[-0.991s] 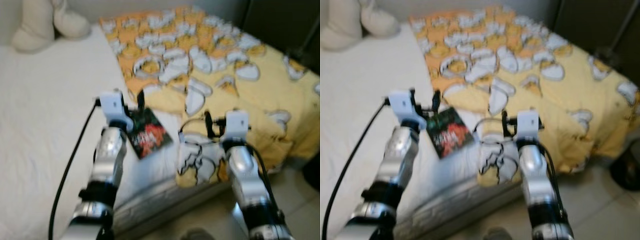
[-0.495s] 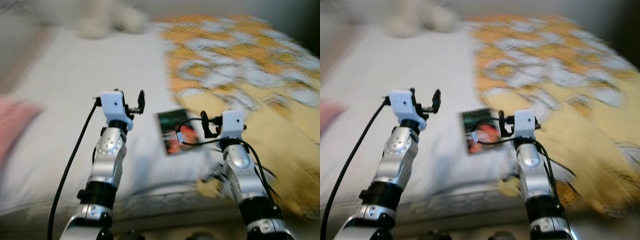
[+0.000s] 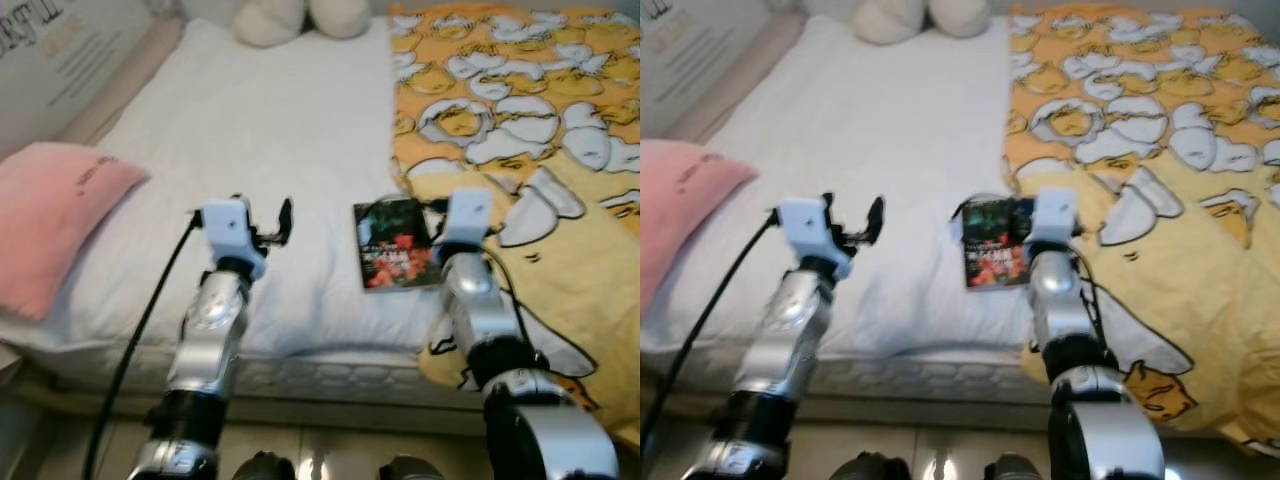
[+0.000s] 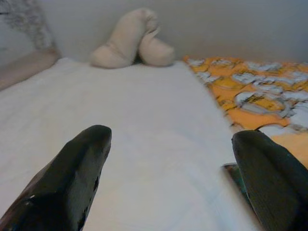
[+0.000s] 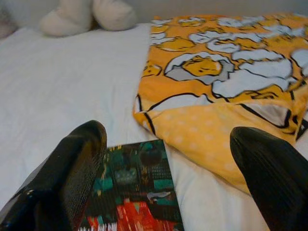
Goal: Clean up the room
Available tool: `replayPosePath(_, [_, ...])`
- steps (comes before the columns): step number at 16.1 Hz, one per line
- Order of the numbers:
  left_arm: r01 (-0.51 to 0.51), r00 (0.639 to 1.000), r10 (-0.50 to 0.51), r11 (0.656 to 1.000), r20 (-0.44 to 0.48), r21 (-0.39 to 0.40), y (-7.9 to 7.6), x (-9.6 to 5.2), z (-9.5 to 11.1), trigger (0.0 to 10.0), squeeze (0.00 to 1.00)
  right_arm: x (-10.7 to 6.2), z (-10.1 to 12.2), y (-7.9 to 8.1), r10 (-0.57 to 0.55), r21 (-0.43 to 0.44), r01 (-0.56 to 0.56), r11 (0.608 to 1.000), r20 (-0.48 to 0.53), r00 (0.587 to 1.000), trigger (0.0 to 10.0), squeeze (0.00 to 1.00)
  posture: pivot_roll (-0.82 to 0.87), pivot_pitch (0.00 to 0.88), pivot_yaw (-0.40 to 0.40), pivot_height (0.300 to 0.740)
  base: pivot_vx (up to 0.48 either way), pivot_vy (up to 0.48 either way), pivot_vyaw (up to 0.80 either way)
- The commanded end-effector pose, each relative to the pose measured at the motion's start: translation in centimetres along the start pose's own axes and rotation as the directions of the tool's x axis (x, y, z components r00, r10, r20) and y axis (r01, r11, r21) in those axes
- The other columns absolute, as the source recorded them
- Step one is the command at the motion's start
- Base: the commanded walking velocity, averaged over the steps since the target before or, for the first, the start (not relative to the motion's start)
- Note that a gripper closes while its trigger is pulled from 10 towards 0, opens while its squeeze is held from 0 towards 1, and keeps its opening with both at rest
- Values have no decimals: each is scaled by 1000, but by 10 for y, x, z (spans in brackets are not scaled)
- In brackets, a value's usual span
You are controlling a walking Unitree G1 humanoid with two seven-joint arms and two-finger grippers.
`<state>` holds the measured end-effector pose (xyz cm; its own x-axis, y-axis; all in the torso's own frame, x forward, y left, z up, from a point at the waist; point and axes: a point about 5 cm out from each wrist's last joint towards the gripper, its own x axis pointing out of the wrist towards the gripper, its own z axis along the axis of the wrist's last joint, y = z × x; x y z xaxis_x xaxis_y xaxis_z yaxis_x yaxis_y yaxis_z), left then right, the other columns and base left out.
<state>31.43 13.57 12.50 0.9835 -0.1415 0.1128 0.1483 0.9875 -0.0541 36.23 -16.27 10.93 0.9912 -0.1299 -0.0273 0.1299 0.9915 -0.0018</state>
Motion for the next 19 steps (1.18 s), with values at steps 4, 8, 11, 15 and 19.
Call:
replayPosePath(4, [15, 999, -13, 998, -30, 66, 17, -16, 7, 10000, 0, -5, -21, -14, -151, -17, 150, 989, -68, 986, 10000, 0, -59, 228, 136, 740, 0, 0, 0])
replayPosePath(8, [-18, 998, 24, 993, -50, 117, 33, -34, 19, 10000, 0, -13, -45, -21, -183, 51, 198, 979, -207, 961, 10000, 0, 36, 273, 157, 740, 0, 0, 0])
replayPosePath(11, [-56, 995, 68, 988, -77, 146, 46, -48, 22, 10000, 0, -17, -58, -5, -105, 156, 159, 975, -309, 945, 10000, 0, 77, 297, 158, 740, 0, 0, 0])
replayPosePath(15, [-76, 992, 90, 985, -84, 156, 49, -55, 28, 10000, 0, -25, -71, 9, -48, 251, 160, 955, -399, 915, 10000, 0, 100, 309, 147, 740, 0, 0, 0])
replayPosePath(19, [-89, 990, 105, 983, -96, 161, 50, -58, 29, 10000, 0, -27, -76, 17, 24, 375, 159, 913, -439, 898, 0, 0, 108, 312, 137, 740, 0, 0, 0])
